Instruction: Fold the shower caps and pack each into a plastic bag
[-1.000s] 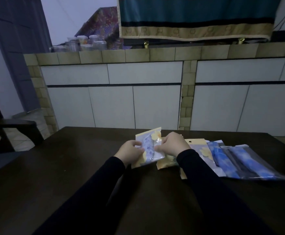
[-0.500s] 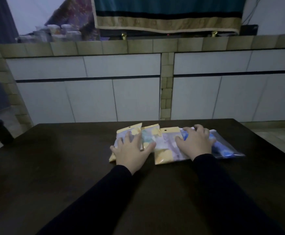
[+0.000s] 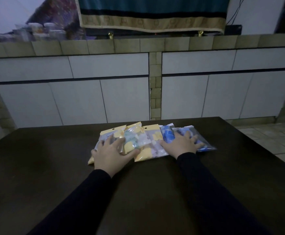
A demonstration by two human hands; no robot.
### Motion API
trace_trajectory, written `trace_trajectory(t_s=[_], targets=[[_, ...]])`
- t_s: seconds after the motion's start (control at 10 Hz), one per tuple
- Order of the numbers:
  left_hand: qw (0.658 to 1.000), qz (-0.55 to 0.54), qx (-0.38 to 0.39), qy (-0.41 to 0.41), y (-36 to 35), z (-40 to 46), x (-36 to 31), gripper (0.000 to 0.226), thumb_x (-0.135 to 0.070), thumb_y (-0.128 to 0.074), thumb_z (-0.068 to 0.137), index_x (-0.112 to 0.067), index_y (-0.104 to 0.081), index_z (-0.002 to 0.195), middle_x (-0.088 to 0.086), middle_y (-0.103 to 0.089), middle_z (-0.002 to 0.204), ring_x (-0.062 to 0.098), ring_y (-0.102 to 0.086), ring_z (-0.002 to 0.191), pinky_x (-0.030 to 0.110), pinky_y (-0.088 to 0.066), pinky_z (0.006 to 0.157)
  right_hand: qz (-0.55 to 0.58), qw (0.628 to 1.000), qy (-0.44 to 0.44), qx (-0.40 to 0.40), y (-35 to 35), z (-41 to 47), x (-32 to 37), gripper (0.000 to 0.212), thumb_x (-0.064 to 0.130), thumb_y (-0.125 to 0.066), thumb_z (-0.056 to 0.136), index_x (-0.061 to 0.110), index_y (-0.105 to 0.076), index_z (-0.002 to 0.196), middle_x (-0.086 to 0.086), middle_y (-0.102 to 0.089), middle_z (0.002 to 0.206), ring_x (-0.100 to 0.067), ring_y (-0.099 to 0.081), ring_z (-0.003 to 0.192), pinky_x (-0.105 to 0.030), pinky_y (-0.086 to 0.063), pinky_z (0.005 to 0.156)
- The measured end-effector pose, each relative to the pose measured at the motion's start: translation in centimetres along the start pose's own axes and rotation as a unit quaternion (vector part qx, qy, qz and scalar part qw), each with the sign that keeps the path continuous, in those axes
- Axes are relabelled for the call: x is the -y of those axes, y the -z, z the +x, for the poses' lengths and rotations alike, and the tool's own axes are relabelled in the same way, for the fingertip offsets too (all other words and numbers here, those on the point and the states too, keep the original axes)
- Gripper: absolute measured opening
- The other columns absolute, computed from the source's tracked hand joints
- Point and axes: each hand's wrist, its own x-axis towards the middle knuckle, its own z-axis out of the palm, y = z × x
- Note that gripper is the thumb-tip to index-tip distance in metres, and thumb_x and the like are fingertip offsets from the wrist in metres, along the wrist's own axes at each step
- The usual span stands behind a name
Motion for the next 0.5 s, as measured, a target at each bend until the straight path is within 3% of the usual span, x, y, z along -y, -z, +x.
trace_trajectory(t_s=[0.3,0.4,0.5], targets=[[1.0,0.002,-0.014,0.002,0.3,0.3,0.7,0.074,-0.088,-0.041,0.068,-0.05,-0.044,0.131,-0.002,-0.019,0.158,0.028,-0.021,0.141,0.056,-0.022,0.109,0.004,1.0,-0.002,0.004,-0.1,0.6,0.7,0.085,0.077,-0.038,0.082,0.028,-0.026,0.15,-0.014,-0.006,0.159,-0.044,-0.003,0.143,-0.069,-0.004,0.108],[0.999,0.028,-0.027,-0.008,0.6,0.0,0.6,0.084,-0.091,-0.038,0.065,-0.051,-0.036,0.139,-0.002,-0.007,0.161,0.028,-0.013,0.145,0.056,-0.018,0.111,0.017,0.999,0.017,-0.033,0.8,-0.2,0.5,0.078,0.076,-0.034,0.085,0.03,-0.032,0.148,-0.011,-0.009,0.16,-0.039,-0.005,0.145,-0.067,-0.009,0.109],[0.994,-0.052,-0.093,0.0,2.2,0.3,1.3,0.086,-0.087,-0.043,0.068,-0.043,-0.038,0.142,-0.002,-0.018,0.159,0.024,-0.021,0.144,0.054,-0.019,0.111,0.06,0.99,0.04,-0.118,3.9,-0.5,-1.1,0.072,0.073,-0.039,0.086,0.028,-0.042,0.142,-0.009,-0.03,0.152,-0.033,-0.025,0.14,-0.06,-0.022,0.11]])
